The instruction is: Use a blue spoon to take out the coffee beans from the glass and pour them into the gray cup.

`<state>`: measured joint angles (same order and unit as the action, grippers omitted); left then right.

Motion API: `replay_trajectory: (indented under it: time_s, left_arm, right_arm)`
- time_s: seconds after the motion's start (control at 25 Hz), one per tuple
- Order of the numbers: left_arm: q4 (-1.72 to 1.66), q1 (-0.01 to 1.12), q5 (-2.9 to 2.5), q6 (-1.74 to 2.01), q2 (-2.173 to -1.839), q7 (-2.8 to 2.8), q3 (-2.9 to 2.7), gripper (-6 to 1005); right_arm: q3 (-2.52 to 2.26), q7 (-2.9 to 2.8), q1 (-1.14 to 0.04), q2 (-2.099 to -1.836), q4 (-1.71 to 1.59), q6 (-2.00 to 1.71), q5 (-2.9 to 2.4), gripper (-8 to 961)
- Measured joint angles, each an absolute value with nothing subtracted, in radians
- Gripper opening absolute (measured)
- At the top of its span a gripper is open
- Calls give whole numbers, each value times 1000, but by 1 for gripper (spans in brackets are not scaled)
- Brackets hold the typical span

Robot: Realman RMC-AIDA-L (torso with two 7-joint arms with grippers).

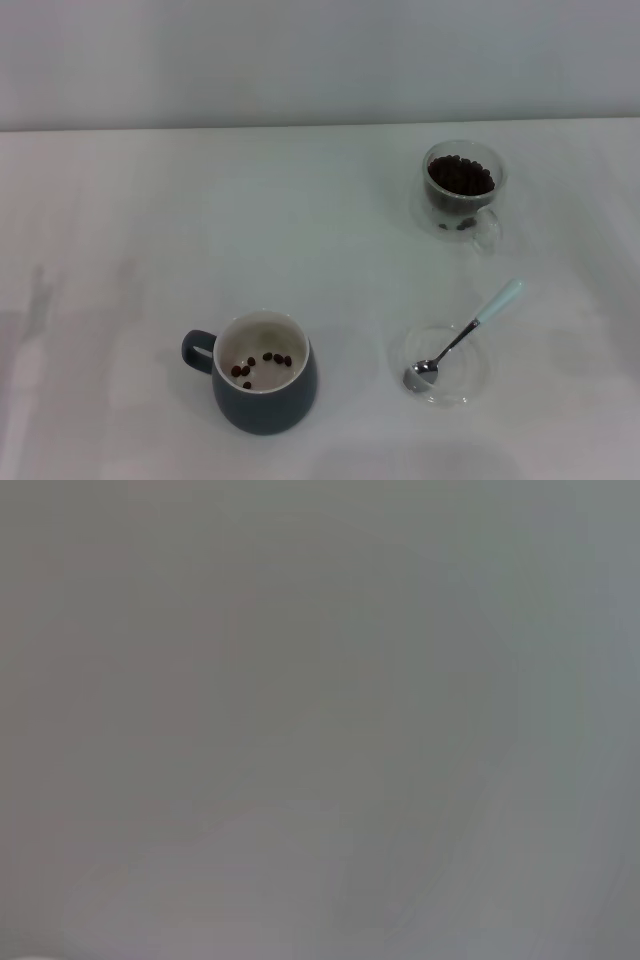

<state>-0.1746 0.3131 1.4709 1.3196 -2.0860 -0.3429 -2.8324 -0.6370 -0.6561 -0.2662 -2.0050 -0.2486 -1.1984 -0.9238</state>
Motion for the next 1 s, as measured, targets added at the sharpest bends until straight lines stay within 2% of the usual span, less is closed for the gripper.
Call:
replay_trajectory:
  time_s: [0.24, 1.0]
  left_arm:
    - [-203, 308, 1471, 1319, -2085, -340, -2831, 711]
    - [-196, 331, 1473, 1323, -2085, -337, -2831, 717]
  right_arm:
    - [-534, -192, -375, -2012, -68, -1263, -754, 766]
    - [-516, -169, -428, -2014, -60, -1257, -735, 766]
